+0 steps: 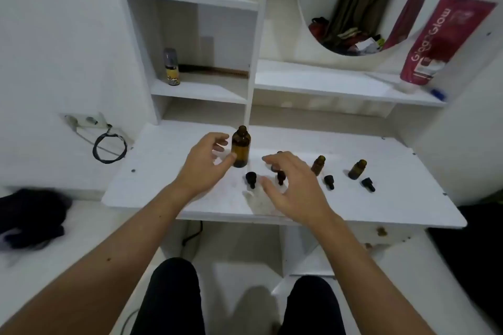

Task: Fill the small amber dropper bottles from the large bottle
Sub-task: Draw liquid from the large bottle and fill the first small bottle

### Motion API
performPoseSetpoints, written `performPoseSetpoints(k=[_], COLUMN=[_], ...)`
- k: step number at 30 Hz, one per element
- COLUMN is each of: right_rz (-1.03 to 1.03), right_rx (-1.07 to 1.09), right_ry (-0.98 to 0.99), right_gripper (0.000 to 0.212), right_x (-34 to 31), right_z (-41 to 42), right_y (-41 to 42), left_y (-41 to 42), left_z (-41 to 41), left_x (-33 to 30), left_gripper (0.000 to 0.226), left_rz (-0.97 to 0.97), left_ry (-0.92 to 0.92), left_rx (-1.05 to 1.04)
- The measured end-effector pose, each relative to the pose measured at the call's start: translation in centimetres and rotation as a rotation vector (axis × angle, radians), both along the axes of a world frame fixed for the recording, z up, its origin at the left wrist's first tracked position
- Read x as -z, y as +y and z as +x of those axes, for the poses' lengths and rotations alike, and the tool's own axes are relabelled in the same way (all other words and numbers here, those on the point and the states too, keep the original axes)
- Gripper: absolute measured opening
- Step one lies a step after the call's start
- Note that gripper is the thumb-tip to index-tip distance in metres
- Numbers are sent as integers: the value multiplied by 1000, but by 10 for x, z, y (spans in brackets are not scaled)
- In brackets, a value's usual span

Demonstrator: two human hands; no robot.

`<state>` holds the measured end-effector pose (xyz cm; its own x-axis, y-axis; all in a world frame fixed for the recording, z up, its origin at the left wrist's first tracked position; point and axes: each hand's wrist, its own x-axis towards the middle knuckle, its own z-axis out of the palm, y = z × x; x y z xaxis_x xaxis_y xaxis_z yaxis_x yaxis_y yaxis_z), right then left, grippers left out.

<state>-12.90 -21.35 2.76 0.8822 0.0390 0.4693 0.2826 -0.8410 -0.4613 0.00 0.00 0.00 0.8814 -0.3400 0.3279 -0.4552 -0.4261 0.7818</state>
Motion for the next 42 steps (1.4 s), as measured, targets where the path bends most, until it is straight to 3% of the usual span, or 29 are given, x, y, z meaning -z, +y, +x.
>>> performPoseSetpoints(k=[8,16,29,37,42], right_rz=[-183,-162,-220,145,240], right_rx=[-48,-54,-157,-84,3], right_ry=[149,77,54,-180,-318], right_gripper=[47,28,25,15,11], right_x=[29,39,31,5,-37], right_z=[9,17,26,23,29], right_y=[13,17,17,10,12], left_y=[-25,-23,-21,-22,-22], left_z=[-2,3,7,7,8], left_x=[0,17,19,19,18], left_gripper=[48,50,50,51,47], left_rz=[-107,-151,-170,-165,-158], left_ry=[163,149,151,162,169], left_rx=[62,57,55,41,31])
